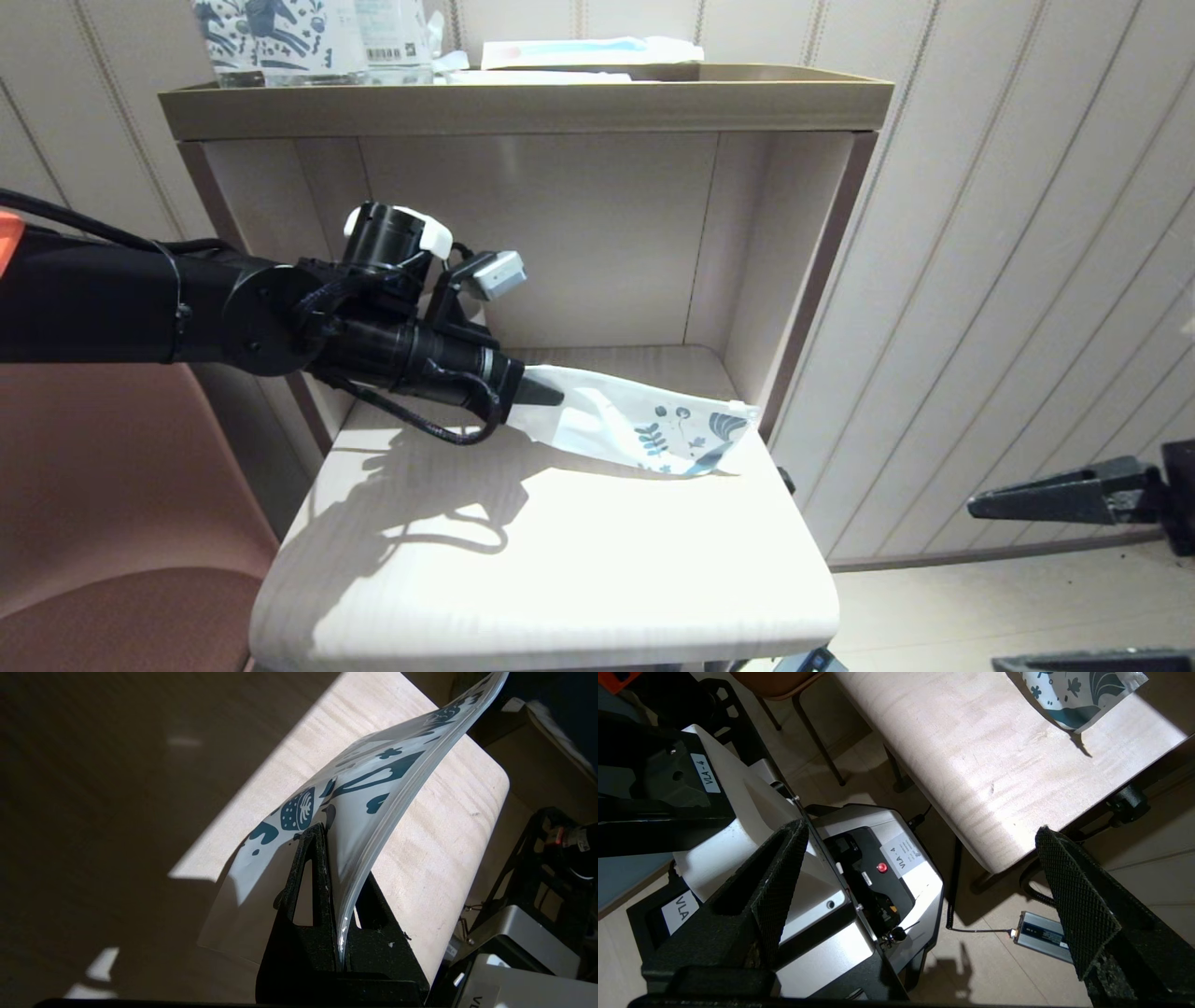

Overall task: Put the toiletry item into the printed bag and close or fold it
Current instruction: Close the strorage bag and place it on the desk

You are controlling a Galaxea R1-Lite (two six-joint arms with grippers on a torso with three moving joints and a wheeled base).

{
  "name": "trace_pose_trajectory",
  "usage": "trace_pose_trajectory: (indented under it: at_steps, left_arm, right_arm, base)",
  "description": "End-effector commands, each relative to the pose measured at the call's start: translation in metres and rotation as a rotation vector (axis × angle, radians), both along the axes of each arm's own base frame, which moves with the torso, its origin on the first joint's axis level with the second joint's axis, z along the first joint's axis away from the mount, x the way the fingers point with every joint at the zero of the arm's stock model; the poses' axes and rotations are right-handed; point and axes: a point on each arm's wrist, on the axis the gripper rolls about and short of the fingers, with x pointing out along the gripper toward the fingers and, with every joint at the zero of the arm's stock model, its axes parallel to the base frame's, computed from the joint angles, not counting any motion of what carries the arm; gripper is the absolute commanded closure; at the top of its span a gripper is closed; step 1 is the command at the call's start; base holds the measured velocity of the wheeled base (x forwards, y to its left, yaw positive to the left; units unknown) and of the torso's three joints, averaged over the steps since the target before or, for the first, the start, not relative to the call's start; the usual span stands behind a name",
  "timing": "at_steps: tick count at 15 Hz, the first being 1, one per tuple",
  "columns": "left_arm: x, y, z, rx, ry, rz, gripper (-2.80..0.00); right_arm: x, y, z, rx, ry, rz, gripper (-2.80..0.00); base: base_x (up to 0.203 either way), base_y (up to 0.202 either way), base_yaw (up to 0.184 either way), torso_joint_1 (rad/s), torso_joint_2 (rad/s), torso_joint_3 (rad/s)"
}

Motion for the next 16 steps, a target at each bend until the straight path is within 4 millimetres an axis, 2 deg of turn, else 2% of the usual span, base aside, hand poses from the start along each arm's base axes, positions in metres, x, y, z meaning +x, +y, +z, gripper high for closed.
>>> trace_pose_trajectory:
  at_steps: [1, 2, 3, 13, 14, 15, 16]
  left_arm:
    - [-0.0004, 0.0001, -0.0003, 0.000, 0.002, -0.004, 0.00]
    - [-0.0004, 0.0001, -0.0004, 0.000, 0.001, -0.004, 0.00]
    - [0.0000, -0.0001, -0.0005, 0.000, 0.001, -0.004, 0.00]
    - [-0.0001, -0.0001, -0.0009, -0.003, 0.001, -0.002, 0.00]
    - [0.0003, 0.0000, -0.0032, -0.010, -0.007, -0.003, -2.35]
    - [0.0016, -0.0002, -0.0038, -0.023, -0.026, -0.003, -2.80]
    - [0.0018, 0.0001, -0.0030, -0.030, -0.025, 0.000, -2.80]
  right_arm:
    - [0.0011, 0.0006, -0.0002, 0.001, 0.007, 0.003, -2.80]
    - [0.0002, 0.0002, -0.0027, -0.003, 0.010, 0.002, -2.80]
    - [-0.0006, 0.0000, -0.0037, -0.003, 0.010, 0.005, 0.00]
    - [-0.0005, -0.0003, 0.0009, 0.012, 0.010, -0.006, 0.00]
    - [-0.0008, -0.0006, 0.0011, 0.012, 0.009, -0.007, 0.00]
    - [-0.0010, -0.0003, 0.0010, 0.012, 0.010, -0.005, 0.00]
    - [-0.0010, -0.0001, 0.0007, 0.011, 0.010, -0.004, 0.00]
  base:
    - [0.000, 0.000, 0.000, 0.000, 0.00, 0.000]
    - [0.000, 0.000, 0.000, 0.000, 0.00, 0.000]
    - [0.000, 0.000, 0.000, 0.000, 0.00, 0.000]
    - [0.000, 0.000, 0.000, 0.000, 0.00, 0.000]
    - [0.000, 0.000, 0.000, 0.000, 0.00, 0.000]
    - [0.000, 0.000, 0.000, 0.000, 0.00, 0.000]
    - [0.000, 0.000, 0.000, 0.000, 0.00, 0.000]
